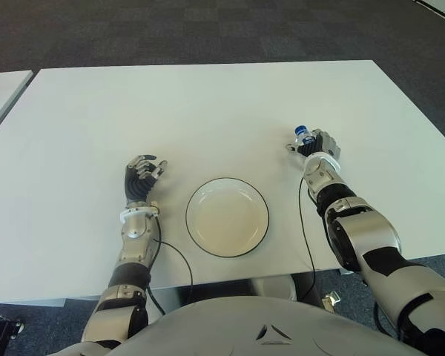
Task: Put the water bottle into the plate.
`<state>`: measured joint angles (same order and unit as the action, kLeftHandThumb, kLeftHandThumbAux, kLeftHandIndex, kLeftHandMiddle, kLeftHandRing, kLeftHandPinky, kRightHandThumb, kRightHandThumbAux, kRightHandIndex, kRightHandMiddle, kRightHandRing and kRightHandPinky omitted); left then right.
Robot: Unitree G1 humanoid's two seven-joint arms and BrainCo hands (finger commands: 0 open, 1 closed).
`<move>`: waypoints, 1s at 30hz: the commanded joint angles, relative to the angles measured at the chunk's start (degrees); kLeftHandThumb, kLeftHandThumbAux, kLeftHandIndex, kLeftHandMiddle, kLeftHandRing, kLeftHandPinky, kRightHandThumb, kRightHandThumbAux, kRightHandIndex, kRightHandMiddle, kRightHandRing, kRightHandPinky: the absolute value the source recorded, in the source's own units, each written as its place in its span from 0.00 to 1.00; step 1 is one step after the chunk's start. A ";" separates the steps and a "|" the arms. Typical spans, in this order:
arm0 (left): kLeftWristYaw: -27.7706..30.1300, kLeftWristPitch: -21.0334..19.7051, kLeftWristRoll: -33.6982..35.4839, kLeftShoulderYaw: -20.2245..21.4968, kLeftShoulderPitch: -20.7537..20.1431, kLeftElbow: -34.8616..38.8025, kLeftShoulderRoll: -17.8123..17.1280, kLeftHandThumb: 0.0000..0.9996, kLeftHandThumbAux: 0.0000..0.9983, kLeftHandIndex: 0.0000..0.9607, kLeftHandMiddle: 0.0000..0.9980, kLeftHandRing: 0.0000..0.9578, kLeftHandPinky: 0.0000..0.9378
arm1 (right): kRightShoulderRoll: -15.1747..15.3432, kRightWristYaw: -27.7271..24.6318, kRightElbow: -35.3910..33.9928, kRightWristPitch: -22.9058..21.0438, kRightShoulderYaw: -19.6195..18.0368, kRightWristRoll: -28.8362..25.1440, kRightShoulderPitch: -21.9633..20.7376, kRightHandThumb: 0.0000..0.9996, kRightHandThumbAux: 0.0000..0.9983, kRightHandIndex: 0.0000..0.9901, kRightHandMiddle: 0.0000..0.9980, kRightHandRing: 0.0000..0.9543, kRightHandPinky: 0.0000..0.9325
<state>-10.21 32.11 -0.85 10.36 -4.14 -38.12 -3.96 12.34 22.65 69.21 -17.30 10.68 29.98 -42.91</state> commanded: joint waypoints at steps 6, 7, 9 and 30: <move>-0.27 0.16 0.38 0.32 -0.20 -1.58 -0.04 0.71 0.72 0.45 0.68 0.69 0.69 | -2.52 -11.00 4.81 -7.22 5.02 0.56 5.20 0.63 0.69 0.43 0.28 0.27 0.43; -0.38 -0.10 0.40 0.35 -0.20 -1.51 0.02 0.71 0.72 0.45 0.68 0.69 0.69 | -2.31 -12.02 4.91 -7.45 5.63 0.92 5.06 0.65 0.70 0.43 0.30 0.31 0.50; -0.42 -0.55 0.66 0.47 -0.15 -1.26 0.20 0.71 0.72 0.45 0.67 0.69 0.69 | -1.82 -14.37 5.10 -7.49 6.91 1.65 4.81 0.67 0.71 0.43 0.33 0.36 0.59; -0.98 -0.37 1.64 1.13 -0.01 -0.87 0.74 0.71 0.71 0.45 0.66 0.68 0.68 | 1.40 -27.91 3.65 -7.15 13.58 4.81 3.21 0.69 0.72 0.44 0.58 0.71 0.80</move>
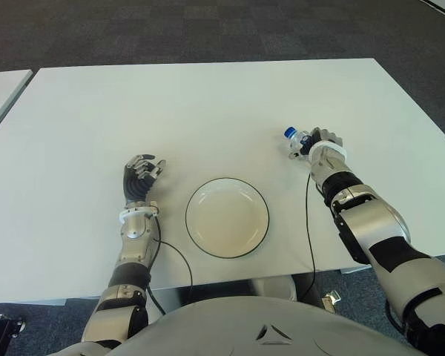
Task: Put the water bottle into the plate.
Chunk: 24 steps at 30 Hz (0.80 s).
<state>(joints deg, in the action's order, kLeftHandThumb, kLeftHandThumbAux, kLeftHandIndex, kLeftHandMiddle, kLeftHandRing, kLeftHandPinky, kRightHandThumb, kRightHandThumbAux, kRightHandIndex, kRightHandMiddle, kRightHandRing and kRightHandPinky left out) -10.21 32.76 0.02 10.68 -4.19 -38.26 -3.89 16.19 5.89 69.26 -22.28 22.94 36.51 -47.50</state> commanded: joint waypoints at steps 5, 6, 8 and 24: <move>-0.84 -0.61 0.91 0.94 0.08 -0.74 0.78 0.71 0.71 0.45 0.66 0.67 0.67 | -2.01 -11.98 3.26 -1.96 1.89 -1.67 7.76 0.69 0.73 0.44 0.67 0.77 0.86; -0.83 -0.59 0.93 0.96 0.09 -0.73 0.80 0.71 0.71 0.45 0.66 0.67 0.67 | -1.97 -12.04 3.21 -1.98 1.94 -1.67 7.75 0.69 0.73 0.44 0.69 0.79 0.87; -0.96 -0.72 0.94 1.03 0.09 -0.68 0.87 0.71 0.71 0.45 0.66 0.67 0.67 | -1.90 -12.24 3.39 -2.29 2.11 -1.53 7.46 0.69 0.73 0.44 0.72 0.81 0.89; -1.66 -0.42 0.53 1.31 0.06 -0.76 0.87 0.71 0.71 0.45 0.67 0.68 0.68 | -1.96 -0.53 -1.07 -0.88 -0.62 -3.29 9.33 0.69 0.73 0.44 0.79 0.85 0.89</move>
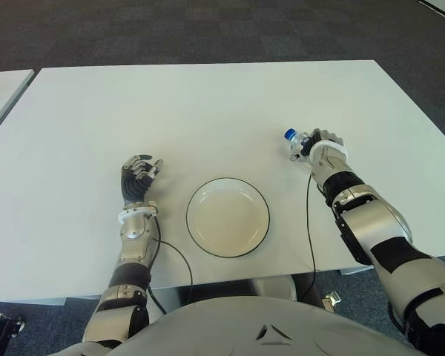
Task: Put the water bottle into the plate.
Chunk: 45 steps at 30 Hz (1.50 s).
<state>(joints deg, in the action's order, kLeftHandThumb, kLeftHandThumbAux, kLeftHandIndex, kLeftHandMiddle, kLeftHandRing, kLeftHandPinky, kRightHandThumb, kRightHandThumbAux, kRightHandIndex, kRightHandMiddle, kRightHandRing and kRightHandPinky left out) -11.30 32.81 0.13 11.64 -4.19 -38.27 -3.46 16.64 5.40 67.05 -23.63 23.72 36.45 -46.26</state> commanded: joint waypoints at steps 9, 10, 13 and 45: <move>-0.20 -0.24 0.50 0.58 0.19 -0.77 0.40 0.71 0.71 0.45 0.67 0.68 0.68 | -2.63 7.88 -2.13 6.54 -6.68 -6.88 11.19 0.70 0.73 0.44 0.81 0.85 0.90; -0.32 -0.15 0.37 0.56 0.19 -0.80 0.38 0.71 0.71 0.45 0.67 0.68 0.68 | -2.80 8.88 -2.33 7.13 -7.47 -7.45 11.45 0.70 0.73 0.44 0.81 0.85 0.89; -0.49 -0.05 0.09 0.50 0.17 -0.84 0.34 0.71 0.71 0.45 0.67 0.68 0.68 | -3.15 10.96 -2.57 8.48 -9.05 -8.58 11.88 0.70 0.73 0.44 0.81 0.85 0.89; 0.31 0.09 0.92 0.64 0.21 -0.61 0.52 0.71 0.71 0.45 0.67 0.68 0.68 | -4.65 27.29 -43.57 21.33 -9.64 -6.18 28.06 0.70 0.72 0.44 0.82 0.87 0.89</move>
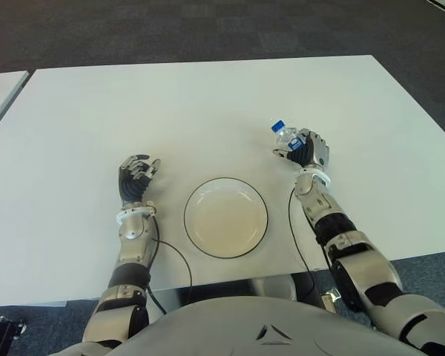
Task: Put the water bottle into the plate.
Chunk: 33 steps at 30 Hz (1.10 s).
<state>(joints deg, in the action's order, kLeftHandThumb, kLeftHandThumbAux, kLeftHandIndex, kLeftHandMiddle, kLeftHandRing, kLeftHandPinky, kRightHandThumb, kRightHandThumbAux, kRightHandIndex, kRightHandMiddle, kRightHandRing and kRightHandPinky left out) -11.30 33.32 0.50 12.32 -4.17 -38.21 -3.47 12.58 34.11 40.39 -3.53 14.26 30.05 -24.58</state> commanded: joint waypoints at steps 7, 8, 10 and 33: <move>0.33 -0.26 0.50 -0.04 -0.04 -1.15 0.41 0.71 0.71 0.45 0.67 0.68 0.69 | -2.36 0.19 -27.47 5.67 0.42 1.01 11.50 0.70 0.72 0.44 0.85 0.89 0.92; 0.19 -0.23 0.40 -0.04 -0.08 -1.25 0.39 0.71 0.71 0.45 0.67 0.68 0.68 | -2.52 0.60 -27.72 6.57 0.55 1.05 11.83 0.71 0.72 0.44 0.86 0.90 0.92; -0.05 -0.21 0.23 -0.02 -0.14 -1.39 0.37 0.71 0.71 0.45 0.67 0.68 0.68 | -2.81 0.94 -28.51 7.88 0.82 1.28 12.53 0.71 0.72 0.44 0.86 0.90 0.93; 0.14 -0.59 0.61 0.05 0.07 -0.56 0.82 0.71 0.71 0.45 0.66 0.67 0.67 | 1.82 -14.30 -30.59 40.21 8.20 -0.98 13.05 0.71 0.73 0.44 0.90 0.93 0.94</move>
<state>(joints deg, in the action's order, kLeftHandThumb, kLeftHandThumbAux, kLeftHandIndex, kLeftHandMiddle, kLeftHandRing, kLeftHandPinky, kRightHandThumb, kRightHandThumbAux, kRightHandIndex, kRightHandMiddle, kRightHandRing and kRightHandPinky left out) -11.37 33.53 0.61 12.45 -4.68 -38.66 -3.35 13.26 21.94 6.35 31.09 21.58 30.11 -9.87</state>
